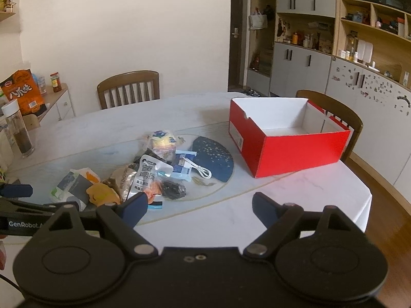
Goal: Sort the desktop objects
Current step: 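Move the left tool toward the white-and-grey tissue pack on the pile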
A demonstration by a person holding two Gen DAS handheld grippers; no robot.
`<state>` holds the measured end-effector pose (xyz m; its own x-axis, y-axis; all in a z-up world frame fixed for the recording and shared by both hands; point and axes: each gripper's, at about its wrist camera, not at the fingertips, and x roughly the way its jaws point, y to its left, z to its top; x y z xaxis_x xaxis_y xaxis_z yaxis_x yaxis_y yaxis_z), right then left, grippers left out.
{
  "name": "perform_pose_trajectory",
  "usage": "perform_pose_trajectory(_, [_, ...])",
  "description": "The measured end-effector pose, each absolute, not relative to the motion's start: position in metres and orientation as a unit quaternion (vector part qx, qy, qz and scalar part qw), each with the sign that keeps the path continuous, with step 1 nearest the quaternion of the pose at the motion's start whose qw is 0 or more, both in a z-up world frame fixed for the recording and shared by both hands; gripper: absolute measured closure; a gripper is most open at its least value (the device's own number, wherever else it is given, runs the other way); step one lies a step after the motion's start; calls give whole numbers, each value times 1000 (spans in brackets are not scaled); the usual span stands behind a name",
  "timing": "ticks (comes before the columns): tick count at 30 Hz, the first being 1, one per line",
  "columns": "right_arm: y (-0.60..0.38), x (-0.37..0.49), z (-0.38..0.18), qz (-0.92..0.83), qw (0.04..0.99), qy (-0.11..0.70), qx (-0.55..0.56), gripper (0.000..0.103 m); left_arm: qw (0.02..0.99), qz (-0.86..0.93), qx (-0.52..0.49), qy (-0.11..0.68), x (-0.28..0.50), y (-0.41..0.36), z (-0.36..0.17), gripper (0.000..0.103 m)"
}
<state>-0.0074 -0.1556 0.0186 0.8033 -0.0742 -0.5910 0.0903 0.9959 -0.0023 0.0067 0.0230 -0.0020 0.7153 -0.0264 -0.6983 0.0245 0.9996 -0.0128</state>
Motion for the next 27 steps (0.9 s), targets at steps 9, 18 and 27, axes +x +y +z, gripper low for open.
perform_pose_trajectory(9, [-160, 26, 10, -12, 947, 322, 11, 18, 921, 9, -12, 389, 28, 31, -12, 1])
perform_pose_trajectory(18, [-175, 76, -13, 41, 939, 341, -10, 26, 918, 49, -9, 394, 63, 30, -28, 1])
perform_pose_trajectory(27, [-189, 125, -35, 121, 921, 367, -36, 29, 913, 117, -31, 391, 78, 36, -32, 1])
